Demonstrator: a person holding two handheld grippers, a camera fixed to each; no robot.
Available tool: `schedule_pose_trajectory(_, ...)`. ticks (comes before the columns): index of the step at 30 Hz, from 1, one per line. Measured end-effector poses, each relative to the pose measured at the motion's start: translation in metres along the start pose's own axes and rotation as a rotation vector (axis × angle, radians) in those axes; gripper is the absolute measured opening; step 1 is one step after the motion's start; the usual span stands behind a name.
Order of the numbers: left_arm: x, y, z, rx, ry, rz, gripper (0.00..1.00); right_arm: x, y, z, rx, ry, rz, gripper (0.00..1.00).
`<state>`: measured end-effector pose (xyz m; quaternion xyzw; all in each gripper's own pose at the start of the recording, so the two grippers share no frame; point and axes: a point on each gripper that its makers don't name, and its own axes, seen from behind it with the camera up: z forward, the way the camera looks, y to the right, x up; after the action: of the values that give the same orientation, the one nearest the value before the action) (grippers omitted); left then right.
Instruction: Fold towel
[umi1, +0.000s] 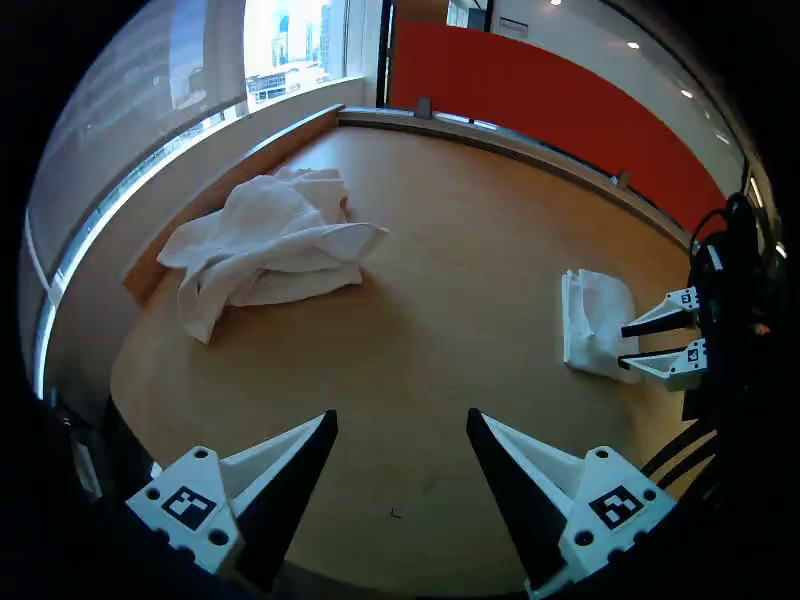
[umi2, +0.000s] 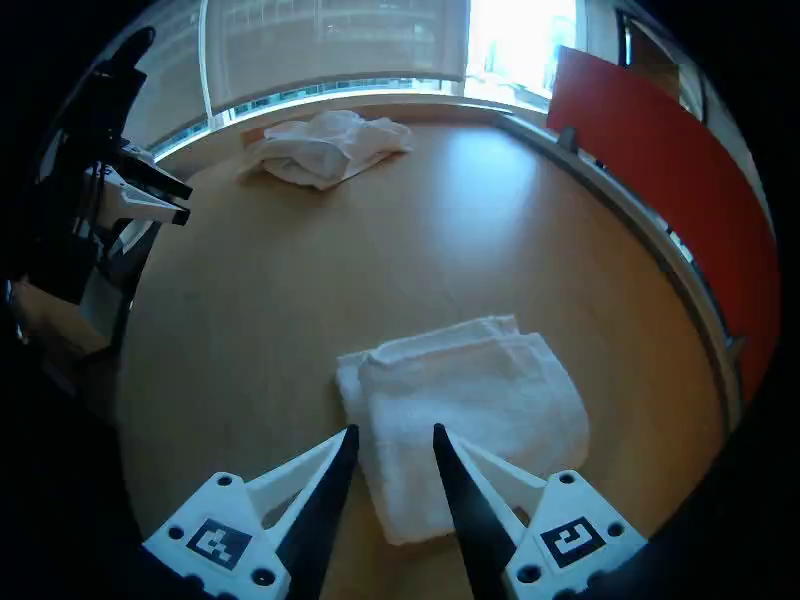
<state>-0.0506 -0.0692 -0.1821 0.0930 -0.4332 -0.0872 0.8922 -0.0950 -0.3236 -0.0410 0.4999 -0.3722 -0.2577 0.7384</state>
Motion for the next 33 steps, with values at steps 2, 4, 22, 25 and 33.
schedule_pose_trajectory(2, 0.0, 0.0, 0.0, -0.001, -0.001, 0.002, 0.96, -0.008, 0.0, -0.003, -0.008, -0.005, 0.015, 0.57)
schedule_pose_trajectory(4, 0.0, -0.001, 0.0, 0.0, -0.001, 0.004, 0.96, -0.016, 0.0, -0.006, -0.016, -0.01, 0.033, 0.57)
schedule_pose_trajectory(22, 0.0, 0.002, 0.0, -0.008, -0.003, 0.016, 0.96, -0.066, -0.001, -0.018, -0.077, -0.055, 0.135, 0.57)
schedule_pose_trajectory(25, -0.001, 0.002, 0.0, -0.009, -0.002, 0.016, 0.96, -0.067, 0.0, -0.016, -0.083, -0.057, 0.141, 0.56)
schedule_pose_trajectory(33, -0.001, 0.001, 0.0, -0.009, -0.001, 0.014, 0.96, -0.07, 0.006, -0.013, -0.105, -0.06, 0.163, 0.36)
